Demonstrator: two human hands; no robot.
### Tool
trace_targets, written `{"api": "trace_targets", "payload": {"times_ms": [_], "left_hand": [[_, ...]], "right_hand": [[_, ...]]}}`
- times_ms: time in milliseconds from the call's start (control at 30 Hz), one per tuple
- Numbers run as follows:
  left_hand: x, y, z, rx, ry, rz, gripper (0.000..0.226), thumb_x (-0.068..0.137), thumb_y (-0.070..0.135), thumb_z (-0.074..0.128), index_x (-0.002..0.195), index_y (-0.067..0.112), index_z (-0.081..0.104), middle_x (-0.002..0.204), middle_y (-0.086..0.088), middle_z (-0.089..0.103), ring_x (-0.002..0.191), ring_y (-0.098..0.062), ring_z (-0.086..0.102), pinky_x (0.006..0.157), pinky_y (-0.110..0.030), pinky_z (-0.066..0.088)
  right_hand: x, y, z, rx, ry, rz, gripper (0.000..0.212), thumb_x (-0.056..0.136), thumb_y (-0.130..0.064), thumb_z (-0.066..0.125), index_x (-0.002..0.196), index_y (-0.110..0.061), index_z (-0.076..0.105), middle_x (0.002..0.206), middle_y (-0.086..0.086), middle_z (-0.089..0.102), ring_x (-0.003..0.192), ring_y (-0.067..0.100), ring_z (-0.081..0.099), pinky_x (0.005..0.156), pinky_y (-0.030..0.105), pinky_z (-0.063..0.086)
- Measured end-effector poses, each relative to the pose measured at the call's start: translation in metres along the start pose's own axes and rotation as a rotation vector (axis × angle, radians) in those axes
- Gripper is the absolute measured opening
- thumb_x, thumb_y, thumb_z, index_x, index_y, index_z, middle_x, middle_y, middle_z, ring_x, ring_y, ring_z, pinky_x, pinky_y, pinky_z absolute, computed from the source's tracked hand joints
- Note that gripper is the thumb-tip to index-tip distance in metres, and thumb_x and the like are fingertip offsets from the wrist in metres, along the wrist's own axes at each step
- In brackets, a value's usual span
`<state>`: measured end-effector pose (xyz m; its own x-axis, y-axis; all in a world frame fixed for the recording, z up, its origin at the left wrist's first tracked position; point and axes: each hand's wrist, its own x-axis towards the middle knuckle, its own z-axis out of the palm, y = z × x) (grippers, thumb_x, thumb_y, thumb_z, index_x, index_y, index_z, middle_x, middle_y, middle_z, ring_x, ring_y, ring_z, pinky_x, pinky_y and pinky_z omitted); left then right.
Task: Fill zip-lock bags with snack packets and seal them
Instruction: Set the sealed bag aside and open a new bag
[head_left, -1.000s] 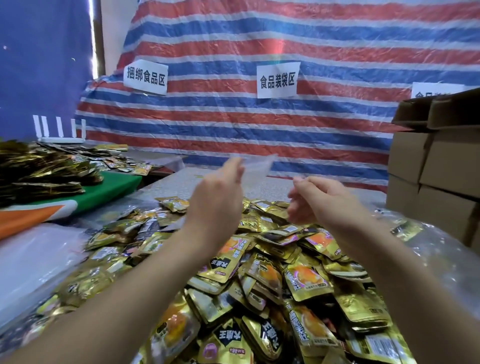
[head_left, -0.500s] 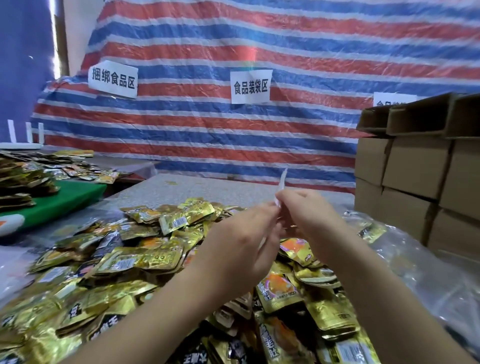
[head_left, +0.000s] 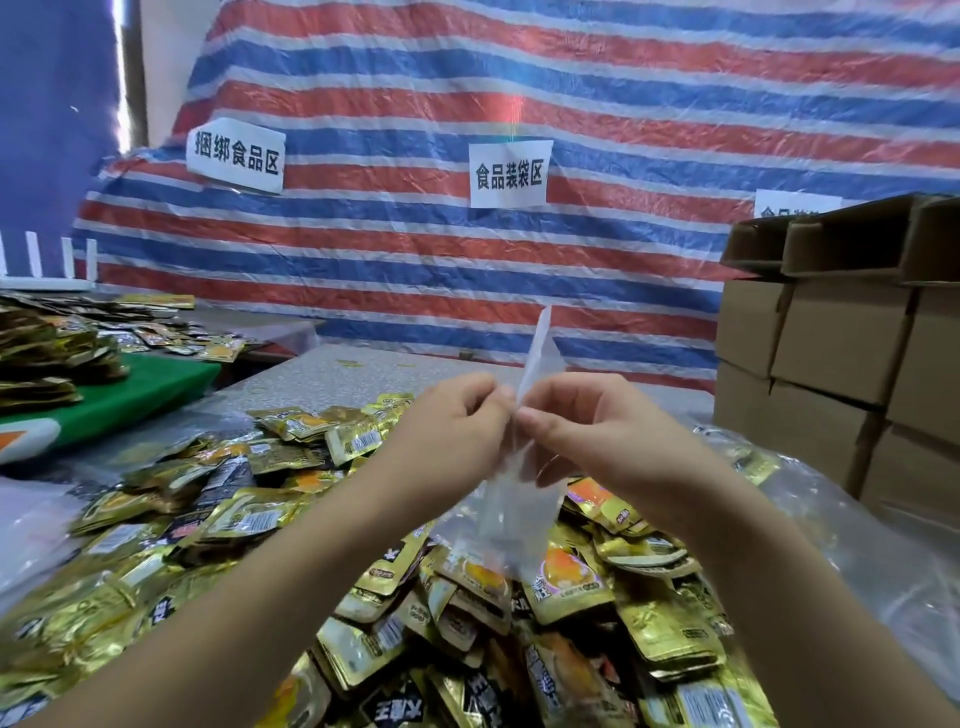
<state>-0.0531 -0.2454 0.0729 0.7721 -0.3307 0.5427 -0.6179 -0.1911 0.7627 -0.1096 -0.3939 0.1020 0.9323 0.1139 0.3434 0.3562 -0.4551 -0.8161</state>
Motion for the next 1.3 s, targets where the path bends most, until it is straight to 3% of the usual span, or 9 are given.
{"api": "trace_targets", "payload": {"times_ms": [200,367,567,733,867,967,1133,1233,1300], "left_hand": [[-0.004,0.002,-0.004,0.059,-0.049,0.074,0.035,0.103,0.031,0.046,0.071,0.019,0.055,0.062,0.003,0.051,0.057,-0.013,0.047,0.058,-0.036,0.041],[-0.004,0.006,-0.009,-0.018,-0.136,0.008,0.032,0.101,0.029,0.05,0.074,0.014,0.057,0.059,0.004,0.059,0.053,-0.006,0.058,0.052,-0.02,0.046],[-0.006,0.006,-0.016,0.008,-0.268,0.054,0.029,0.102,0.024,0.048,0.082,0.006,0.058,0.067,0.002,0.058,0.063,-0.008,0.06,0.06,-0.021,0.051],[-0.007,0.003,-0.019,0.236,-0.26,0.188,0.027,0.103,0.026,0.045,0.082,0.014,0.056,0.069,0.004,0.056,0.063,-0.006,0.054,0.059,-0.021,0.045],[-0.006,-0.002,-0.016,0.234,-0.215,0.196,0.028,0.104,0.025,0.043,0.083,0.01,0.054,0.069,-0.001,0.056,0.061,-0.011,0.052,0.059,-0.031,0.044],[-0.004,-0.002,-0.015,0.207,-0.177,0.187,0.028,0.103,0.025,0.043,0.081,0.013,0.055,0.066,0.004,0.055,0.056,-0.002,0.051,0.052,-0.019,0.042],[0.001,-0.006,-0.017,0.261,-0.005,0.124,0.031,0.099,0.024,0.047,0.074,0.01,0.059,0.066,-0.009,0.061,0.051,-0.013,0.049,0.049,-0.033,0.04],[0.008,-0.012,-0.03,0.26,0.154,0.017,0.03,0.092,0.021,0.052,0.071,0.002,0.061,0.068,-0.017,0.063,0.05,-0.015,0.047,0.049,-0.033,0.038],[0.011,-0.014,-0.038,0.272,0.233,-0.011,0.031,0.089,0.024,0.053,0.067,0.003,0.062,0.064,-0.014,0.064,0.048,-0.013,0.047,0.049,-0.031,0.039]], "right_hand": [[0.0,0.001,0.003,-0.388,0.141,-0.175,0.017,0.095,-0.009,0.061,0.083,-0.011,0.073,0.071,0.002,0.07,0.063,0.015,0.067,0.069,0.042,0.057],[-0.002,0.002,0.002,-0.434,0.119,-0.22,0.019,0.092,-0.004,0.06,0.08,-0.012,0.073,0.072,0.009,0.069,0.072,0.028,0.066,0.07,0.053,0.053],[-0.005,0.006,-0.006,-0.368,0.039,-0.243,0.012,0.091,-0.002,0.067,0.092,-0.009,0.076,0.077,0.007,0.072,0.075,0.022,0.068,0.074,0.046,0.056],[-0.001,0.013,-0.003,-0.366,0.017,-0.211,0.01,0.092,-0.007,0.068,0.094,-0.013,0.076,0.079,0.003,0.073,0.074,0.016,0.069,0.076,0.043,0.057],[0.002,0.016,-0.002,-0.278,0.034,-0.162,0.006,0.093,-0.01,0.067,0.09,-0.009,0.072,0.077,0.009,0.072,0.073,0.019,0.068,0.075,0.044,0.056],[0.004,0.017,-0.002,-0.17,0.044,-0.114,0.013,0.095,-0.018,0.065,0.088,-0.009,0.071,0.076,0.015,0.071,0.066,0.014,0.066,0.065,0.034,0.056],[0.01,0.019,0.002,-0.15,0.327,-0.046,0.024,0.095,-0.016,0.063,0.071,-0.014,0.07,0.064,0.004,0.068,0.052,0.012,0.064,0.054,0.033,0.053],[0.01,0.021,-0.013,-0.316,0.613,-0.059,0.025,0.087,-0.017,0.062,0.062,-0.013,0.064,0.058,0.005,0.064,0.054,0.019,0.065,0.057,0.039,0.052],[0.007,0.022,-0.023,-0.417,0.734,-0.075,0.026,0.082,-0.021,0.061,0.058,-0.011,0.059,0.052,0.003,0.058,0.051,0.013,0.057,0.053,0.034,0.045]]}}
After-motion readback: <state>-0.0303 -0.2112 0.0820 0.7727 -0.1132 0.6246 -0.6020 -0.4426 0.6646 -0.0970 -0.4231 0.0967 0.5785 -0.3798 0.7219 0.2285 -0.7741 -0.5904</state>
